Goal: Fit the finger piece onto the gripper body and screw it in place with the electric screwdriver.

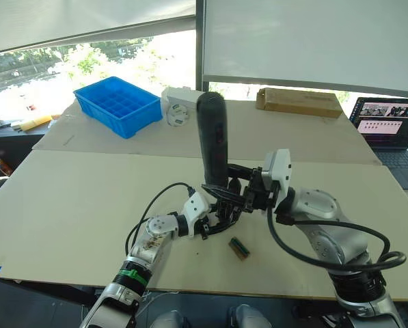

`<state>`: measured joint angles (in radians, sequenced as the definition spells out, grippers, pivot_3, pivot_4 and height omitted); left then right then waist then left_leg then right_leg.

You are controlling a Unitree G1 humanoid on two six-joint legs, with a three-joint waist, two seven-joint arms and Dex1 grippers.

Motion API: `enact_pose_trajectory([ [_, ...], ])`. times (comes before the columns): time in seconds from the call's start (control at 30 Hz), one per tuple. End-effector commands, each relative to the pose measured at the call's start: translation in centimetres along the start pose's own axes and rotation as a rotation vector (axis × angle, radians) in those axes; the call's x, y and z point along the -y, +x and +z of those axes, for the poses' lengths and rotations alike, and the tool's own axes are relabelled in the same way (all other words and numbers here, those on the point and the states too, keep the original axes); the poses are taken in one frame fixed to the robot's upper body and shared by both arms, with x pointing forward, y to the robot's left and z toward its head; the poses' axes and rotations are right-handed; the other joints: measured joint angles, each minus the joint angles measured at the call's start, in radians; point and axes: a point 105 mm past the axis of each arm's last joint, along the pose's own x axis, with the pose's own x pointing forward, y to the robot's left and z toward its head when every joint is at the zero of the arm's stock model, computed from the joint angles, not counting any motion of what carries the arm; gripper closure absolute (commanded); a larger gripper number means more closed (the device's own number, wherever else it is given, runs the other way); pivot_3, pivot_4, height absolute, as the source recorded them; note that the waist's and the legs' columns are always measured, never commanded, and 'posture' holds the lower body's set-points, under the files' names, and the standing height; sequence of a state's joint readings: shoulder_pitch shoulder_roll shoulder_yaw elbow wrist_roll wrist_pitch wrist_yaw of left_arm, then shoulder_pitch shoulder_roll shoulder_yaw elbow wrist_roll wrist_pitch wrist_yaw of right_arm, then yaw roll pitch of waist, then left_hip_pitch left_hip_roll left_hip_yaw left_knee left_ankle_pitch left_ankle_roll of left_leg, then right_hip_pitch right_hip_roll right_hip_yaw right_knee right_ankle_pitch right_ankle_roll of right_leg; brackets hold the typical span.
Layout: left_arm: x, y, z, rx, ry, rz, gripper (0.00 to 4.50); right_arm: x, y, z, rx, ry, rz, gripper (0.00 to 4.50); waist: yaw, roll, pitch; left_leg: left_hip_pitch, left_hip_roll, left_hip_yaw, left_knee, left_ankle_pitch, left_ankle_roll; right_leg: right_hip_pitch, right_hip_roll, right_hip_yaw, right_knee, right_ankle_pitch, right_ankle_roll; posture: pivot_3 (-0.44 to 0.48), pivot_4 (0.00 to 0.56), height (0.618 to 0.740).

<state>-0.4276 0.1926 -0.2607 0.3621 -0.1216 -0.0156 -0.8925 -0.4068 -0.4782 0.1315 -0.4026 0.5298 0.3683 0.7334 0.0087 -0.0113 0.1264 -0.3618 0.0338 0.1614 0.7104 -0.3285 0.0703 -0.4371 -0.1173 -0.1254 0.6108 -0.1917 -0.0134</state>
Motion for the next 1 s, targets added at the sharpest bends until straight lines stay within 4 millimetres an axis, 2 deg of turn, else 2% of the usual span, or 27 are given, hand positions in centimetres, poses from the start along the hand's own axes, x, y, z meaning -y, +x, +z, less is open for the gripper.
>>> enact_pose_trajectory([
  [0.03, 0.8, -0.4, -1.4, -0.048, -0.026, -0.033, 2.23, 2.1, -2.2, -4.7, -0.209, 0.107, -0.123, 2.59, 0.0, 0.0, 0.0, 0.0, 0.0, 0.0, 0.0, 0.0, 0.0, 0.0, 0.0, 0.0, 0.0, 0.0, 0.0, 0.0, 0.15, 0.74],
  [0.77, 0.9, -0.2, -1.4, -0.042, -0.028, -0.025, 2.23, 1.4, -1.5, -4.2, -0.192, 0.078, -0.079, 2.59, 0.001, 0.0, 0.0, -0.001, 0.0, 0.0, 0.0, 0.0, 0.0, -0.001, 0.0, 0.0, 0.0, 0.0, 0.0, 0.0, 0.15, 0.74],
  [0.83, 0.9, -0.2, -1.4, -0.042, -0.028, -0.024, 2.23, 1.5, -1.5, -3.3, -0.157, 0.053, -0.066, 2.59, 0.001, 0.0, 0.0, -0.002, 0.0, 0.0, 0.0, 0.0, 0.0, -0.001, 0.0, 0.0, 0.0, 0.0, 0.0, 0.0, 0.15, 0.74],
  [0.9, 0.8, -0.2, -1.5, -0.047, -0.029, -0.021, 2.23, 1.5, -1.3, -1.4, -0.079, 0.003, -0.039, 2.59, 0.001, 0.0, 0.0, -0.002, 0.0, -0.001, 0.0, 0.0, 0.0, -0.001, 0.0, 0.0, -0.001, 0.0, 0.0, 0.0, 0.15, 0.74],
  [1.0, 0.7, -0.3, -1.8, -0.068, -0.027, -0.013, 2.23, 1.3, -1.3, 2.3, 0.062, -0.047, 0.027, 2.59, 0.001, 0.0, 0.001, -0.004, 0.0, 0.0, 0.0, 0.0, 0.0, -0.003, 0.0, -0.001, 0.0, 0.0, 0.0, 0.0, 0.15, 0.74],
])
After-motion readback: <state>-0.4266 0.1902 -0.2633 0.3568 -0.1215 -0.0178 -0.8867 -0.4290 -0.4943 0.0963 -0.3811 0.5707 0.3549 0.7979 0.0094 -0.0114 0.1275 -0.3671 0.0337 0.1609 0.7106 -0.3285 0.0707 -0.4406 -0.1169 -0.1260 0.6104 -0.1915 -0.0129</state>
